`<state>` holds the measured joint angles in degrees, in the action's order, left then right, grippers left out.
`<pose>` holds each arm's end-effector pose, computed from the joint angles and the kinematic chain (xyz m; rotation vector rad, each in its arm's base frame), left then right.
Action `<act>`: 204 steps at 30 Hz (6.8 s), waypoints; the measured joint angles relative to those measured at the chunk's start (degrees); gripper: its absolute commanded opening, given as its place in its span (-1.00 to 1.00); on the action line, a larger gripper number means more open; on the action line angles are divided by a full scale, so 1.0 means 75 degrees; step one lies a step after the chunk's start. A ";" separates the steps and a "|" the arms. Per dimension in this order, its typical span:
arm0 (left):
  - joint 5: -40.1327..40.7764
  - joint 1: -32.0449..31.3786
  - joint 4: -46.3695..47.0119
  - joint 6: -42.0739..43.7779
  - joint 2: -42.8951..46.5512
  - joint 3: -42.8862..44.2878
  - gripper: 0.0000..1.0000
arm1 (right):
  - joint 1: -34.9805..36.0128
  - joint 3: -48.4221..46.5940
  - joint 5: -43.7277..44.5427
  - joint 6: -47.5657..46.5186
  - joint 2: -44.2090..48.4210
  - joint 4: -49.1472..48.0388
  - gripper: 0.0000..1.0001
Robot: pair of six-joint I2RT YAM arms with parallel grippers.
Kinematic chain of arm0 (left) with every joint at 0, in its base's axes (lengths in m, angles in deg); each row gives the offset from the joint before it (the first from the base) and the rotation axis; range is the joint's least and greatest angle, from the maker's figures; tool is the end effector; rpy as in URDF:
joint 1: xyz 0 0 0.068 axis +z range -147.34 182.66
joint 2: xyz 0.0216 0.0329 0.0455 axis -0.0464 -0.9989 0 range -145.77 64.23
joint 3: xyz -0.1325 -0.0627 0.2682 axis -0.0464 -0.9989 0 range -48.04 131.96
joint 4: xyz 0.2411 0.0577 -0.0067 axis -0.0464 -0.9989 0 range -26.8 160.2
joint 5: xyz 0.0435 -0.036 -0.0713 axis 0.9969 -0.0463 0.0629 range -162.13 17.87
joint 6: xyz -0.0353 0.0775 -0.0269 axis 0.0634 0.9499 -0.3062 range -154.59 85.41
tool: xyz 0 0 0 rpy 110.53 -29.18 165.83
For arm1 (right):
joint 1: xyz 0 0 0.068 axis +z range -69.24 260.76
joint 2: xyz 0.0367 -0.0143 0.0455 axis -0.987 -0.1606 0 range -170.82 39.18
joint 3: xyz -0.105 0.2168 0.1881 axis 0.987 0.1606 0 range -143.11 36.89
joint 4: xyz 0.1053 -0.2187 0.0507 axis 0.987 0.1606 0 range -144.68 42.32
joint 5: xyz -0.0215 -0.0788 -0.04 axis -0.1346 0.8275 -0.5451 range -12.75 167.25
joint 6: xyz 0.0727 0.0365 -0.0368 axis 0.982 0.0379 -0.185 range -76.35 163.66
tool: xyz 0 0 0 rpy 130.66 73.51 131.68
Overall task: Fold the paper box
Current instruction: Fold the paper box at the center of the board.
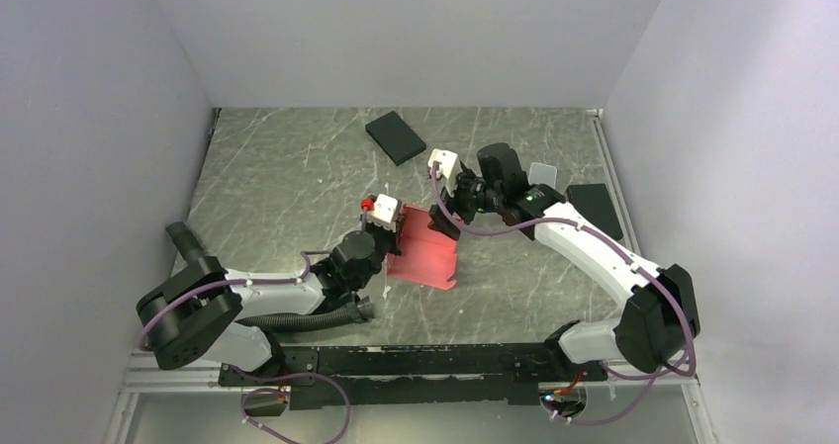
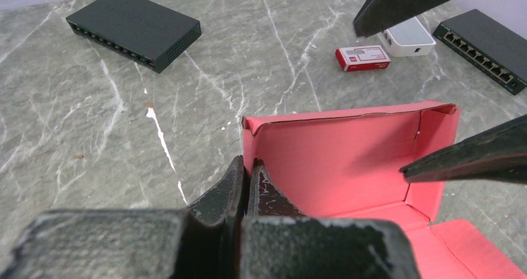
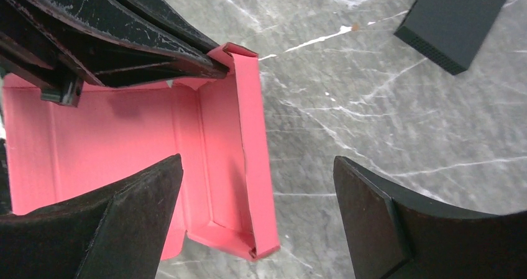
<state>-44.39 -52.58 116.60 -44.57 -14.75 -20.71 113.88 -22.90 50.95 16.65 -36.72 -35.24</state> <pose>0.1998 -0.2230 0.2490 0.2886 1.6474 -0.4626 0.2352 0.1956 0.3114 -1.3045 1.7365 0.5623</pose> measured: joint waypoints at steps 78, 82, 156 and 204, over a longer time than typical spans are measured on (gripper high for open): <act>-0.3442 0.2471 -0.7291 0.0166 -0.1169 0.4264 0.35 | -0.2157 -0.0093 -0.2973 0.0198 -0.0096 0.0970 0.98; -0.3197 0.2608 -0.7484 -0.0877 0.0061 0.3888 0.67 | -0.2154 -0.0047 -0.2984 -0.0038 -0.0131 0.0997 0.99; -0.2804 0.1676 -1.4012 0.0420 -0.4561 0.9591 -0.73 | -0.2483 0.1137 -0.3244 0.0927 -0.1256 -0.0991 0.85; -0.5024 0.2929 -1.0940 -0.0443 -0.1938 0.6347 -0.43 | -0.1093 -0.1722 -0.0886 0.1737 -0.4884 0.0184 -0.32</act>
<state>-82.07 -30.62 34.54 -47.89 -29.28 26.89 105.69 -35.81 44.31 29.68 -73.35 -33.86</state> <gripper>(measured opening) 0.282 0.362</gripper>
